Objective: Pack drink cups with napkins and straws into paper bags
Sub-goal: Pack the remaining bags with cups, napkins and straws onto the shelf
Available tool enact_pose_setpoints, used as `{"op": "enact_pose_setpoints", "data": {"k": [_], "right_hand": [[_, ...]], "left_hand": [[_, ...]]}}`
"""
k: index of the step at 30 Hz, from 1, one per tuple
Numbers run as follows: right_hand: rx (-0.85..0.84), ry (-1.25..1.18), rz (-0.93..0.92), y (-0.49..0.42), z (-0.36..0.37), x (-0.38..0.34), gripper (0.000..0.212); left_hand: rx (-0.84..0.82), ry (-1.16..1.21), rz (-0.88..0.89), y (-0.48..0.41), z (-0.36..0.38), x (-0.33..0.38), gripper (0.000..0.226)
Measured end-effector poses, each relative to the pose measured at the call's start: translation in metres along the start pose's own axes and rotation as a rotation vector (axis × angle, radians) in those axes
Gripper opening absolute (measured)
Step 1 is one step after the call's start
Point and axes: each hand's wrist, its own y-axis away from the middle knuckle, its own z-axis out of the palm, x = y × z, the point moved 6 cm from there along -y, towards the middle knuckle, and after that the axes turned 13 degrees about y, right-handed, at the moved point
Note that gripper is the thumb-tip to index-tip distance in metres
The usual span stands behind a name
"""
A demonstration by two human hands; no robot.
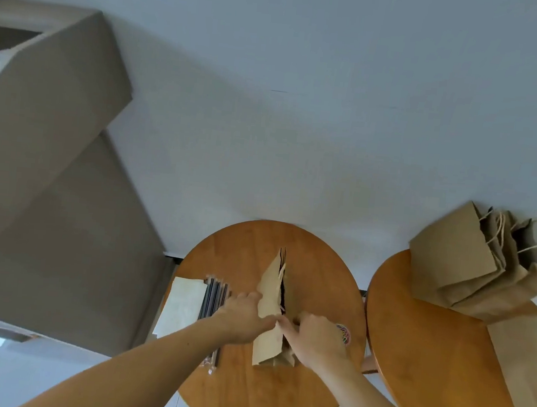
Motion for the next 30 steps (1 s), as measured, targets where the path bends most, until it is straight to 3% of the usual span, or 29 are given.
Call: {"op": "enact_pose_setpoints", "data": {"k": [4, 10, 14, 19, 22, 27, 30], "right_hand": [[-0.052, -0.171, -0.060, -0.023, -0.005, 0.014, 0.055], [-0.050, -0.372, -0.126, -0.034, 0.000, 0.021, 0.022], [-0.051, -0.270, -0.030, -0.040, 0.000, 0.035, 0.012], [-0.055, -0.203, 0.017, -0.052, -0.014, 0.037, 0.024], [-0.067, -0.092, 0.067, -0.057, -0.019, 0.049, 0.016], [-0.022, -0.025, 0.173, -0.054, -0.027, 0.087, 0.021], [-0.045, -0.075, 0.148, -0.052, -0.021, 0.086, 0.013]], "left_hand": [[0.017, 0.092, -0.016, -0.015, 0.007, 0.012, 0.086], [0.078, 0.110, -0.096, -0.027, 0.014, 0.014, 0.067], [0.172, 0.171, -0.215, -0.034, 0.007, 0.004, 0.035], [0.241, 0.108, -0.285, -0.041, 0.008, 0.000, 0.030], [0.299, 0.025, -0.335, -0.042, -0.001, -0.006, 0.019], [0.404, 0.013, -0.373, -0.032, -0.028, -0.032, 0.030], [0.360, 0.088, -0.295, -0.035, -0.019, -0.029, 0.028]]}}
